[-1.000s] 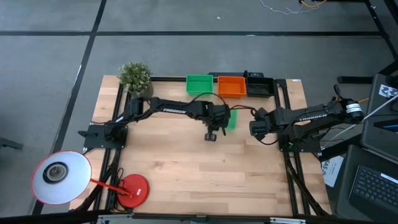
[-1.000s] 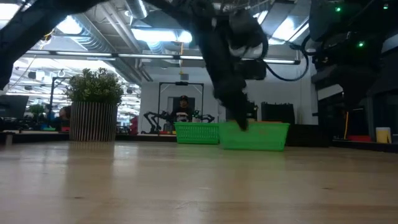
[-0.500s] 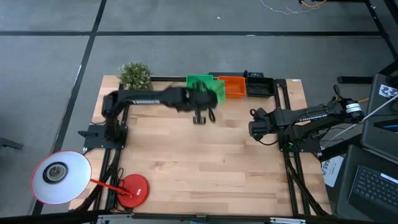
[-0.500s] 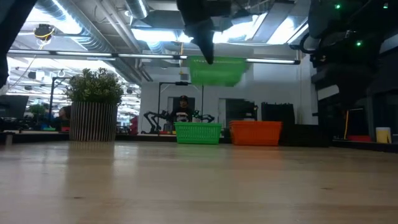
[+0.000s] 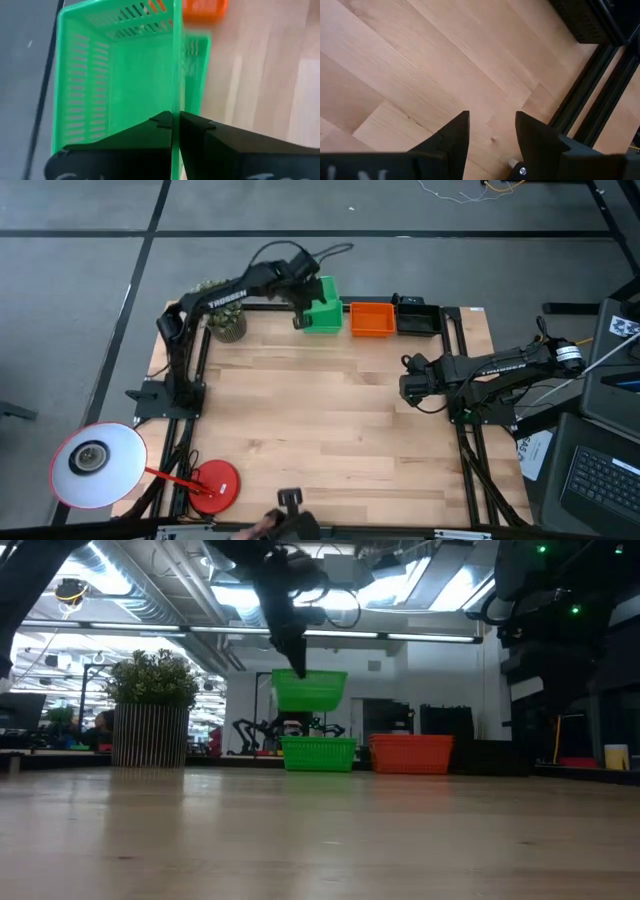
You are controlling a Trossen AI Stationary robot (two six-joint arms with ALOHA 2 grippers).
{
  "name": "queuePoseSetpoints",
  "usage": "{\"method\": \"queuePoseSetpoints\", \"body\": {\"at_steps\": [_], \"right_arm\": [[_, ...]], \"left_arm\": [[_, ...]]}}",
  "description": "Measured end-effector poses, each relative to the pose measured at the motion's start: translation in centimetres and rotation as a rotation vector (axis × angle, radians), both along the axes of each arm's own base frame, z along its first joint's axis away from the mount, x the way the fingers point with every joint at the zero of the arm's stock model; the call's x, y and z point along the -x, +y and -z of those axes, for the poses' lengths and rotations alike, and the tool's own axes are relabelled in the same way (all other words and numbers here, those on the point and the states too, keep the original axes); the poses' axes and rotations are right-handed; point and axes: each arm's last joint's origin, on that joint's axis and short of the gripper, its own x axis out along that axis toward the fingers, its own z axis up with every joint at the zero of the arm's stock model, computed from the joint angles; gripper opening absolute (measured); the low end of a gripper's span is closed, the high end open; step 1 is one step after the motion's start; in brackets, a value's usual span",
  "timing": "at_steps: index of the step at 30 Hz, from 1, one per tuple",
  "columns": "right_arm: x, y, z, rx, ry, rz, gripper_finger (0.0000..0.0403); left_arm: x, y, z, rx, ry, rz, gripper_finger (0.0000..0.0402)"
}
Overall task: Stack baskets by color
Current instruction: Stack the bottom green bin on top of the top green bins
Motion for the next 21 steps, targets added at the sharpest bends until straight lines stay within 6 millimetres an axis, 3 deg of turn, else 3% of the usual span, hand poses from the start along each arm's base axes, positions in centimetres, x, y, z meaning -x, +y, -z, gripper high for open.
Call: {"method": "queuePoseSetpoints", "body": {"at_steps": [5, 10, 18, 21], "right_arm": [[0.0, 0.0, 0.0, -0.002, -0.003, -0.001, 0.0160], [-0.1, 0.0, 0.0, -0.003, -0.007, 0.002, 0.0160], [-0.2, 0.0, 0.0, -0.004, -0.019, 0.003, 0.0160], [-0.2, 0.0, 0.0, -0.004, -0.019, 0.003, 0.0160]], "left_arm": [[0.4, 1.8, 1.9, -0.015, -0.040, 0.070, 0.0000], [0.3, 1.7, 4.0, -0.016, -0.049, 0.169, 0.0000], [0.3, 1.5, 7.3, -0.007, -0.084, 0.160, 0.0000], [0.2, 1.3, 7.7, -0.009, -0.101, 0.156, 0.0009]]}}
